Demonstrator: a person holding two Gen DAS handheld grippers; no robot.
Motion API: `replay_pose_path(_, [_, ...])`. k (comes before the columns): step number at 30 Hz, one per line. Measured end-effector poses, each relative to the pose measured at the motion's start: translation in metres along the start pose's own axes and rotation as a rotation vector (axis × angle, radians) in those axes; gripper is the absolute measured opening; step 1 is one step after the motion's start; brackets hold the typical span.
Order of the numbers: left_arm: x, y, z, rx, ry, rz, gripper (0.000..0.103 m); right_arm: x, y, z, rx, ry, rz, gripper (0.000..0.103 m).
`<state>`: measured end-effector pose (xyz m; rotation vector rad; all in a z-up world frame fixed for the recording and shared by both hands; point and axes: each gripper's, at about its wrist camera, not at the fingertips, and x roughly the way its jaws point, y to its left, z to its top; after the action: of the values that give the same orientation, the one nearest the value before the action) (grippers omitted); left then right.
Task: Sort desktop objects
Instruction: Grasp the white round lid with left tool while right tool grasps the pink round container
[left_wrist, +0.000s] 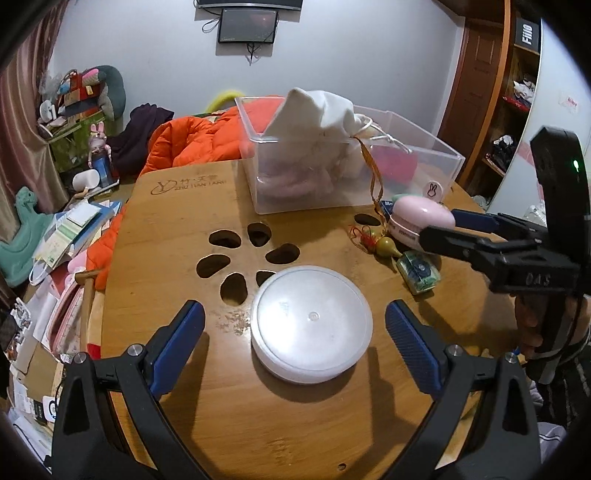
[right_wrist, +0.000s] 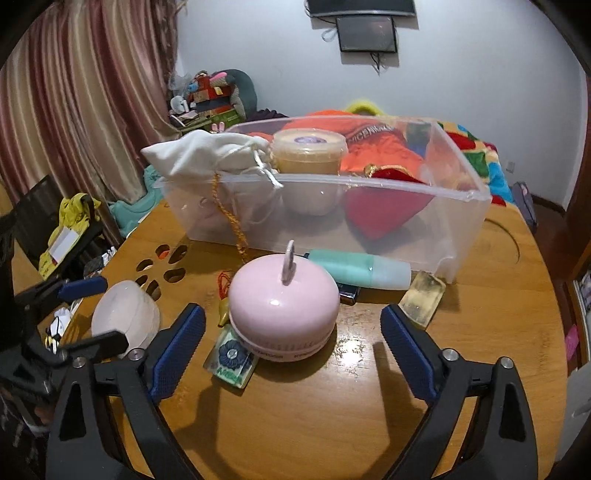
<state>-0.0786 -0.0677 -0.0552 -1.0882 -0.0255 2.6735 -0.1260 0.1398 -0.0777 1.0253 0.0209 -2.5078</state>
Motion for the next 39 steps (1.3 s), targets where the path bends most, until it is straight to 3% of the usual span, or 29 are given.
replay_pose_path(6, [0.008,-0.008,0.001,0.006,-0.002,0.035,0.099,0.012,-0.005,0.003,0.020,0.041,0.025,0.075])
replay_pose_path(10, [0.016,-0.008,0.000,-0.002,0.023,0.029,0.099,0.016,-0.006,0.004,0.028,0.053,0.041,0.071])
replay_pose_path(15, [0.017,-0.011,-0.003,0.011,0.020,0.081,0.083,0.018,-0.004,0.005,0.010,0.057,0.050,0.060])
replay_pose_path(20, [0.014,-0.014,-0.005,0.017,-0.003,0.091,0.065,0.018,-0.003,0.005,0.016,0.050,0.047,0.060])
replay_pose_path(31, [0.008,-0.020,-0.006,-0.014,-0.010,0.088,0.065,0.004,-0.009,0.004,0.056,-0.009,0.069,0.060])
replay_pose_path(39, [-0.009,-0.033,0.008,0.003,-0.066,0.095,0.065,-0.018,-0.013,0.004,0.070,-0.058,0.076,0.060])
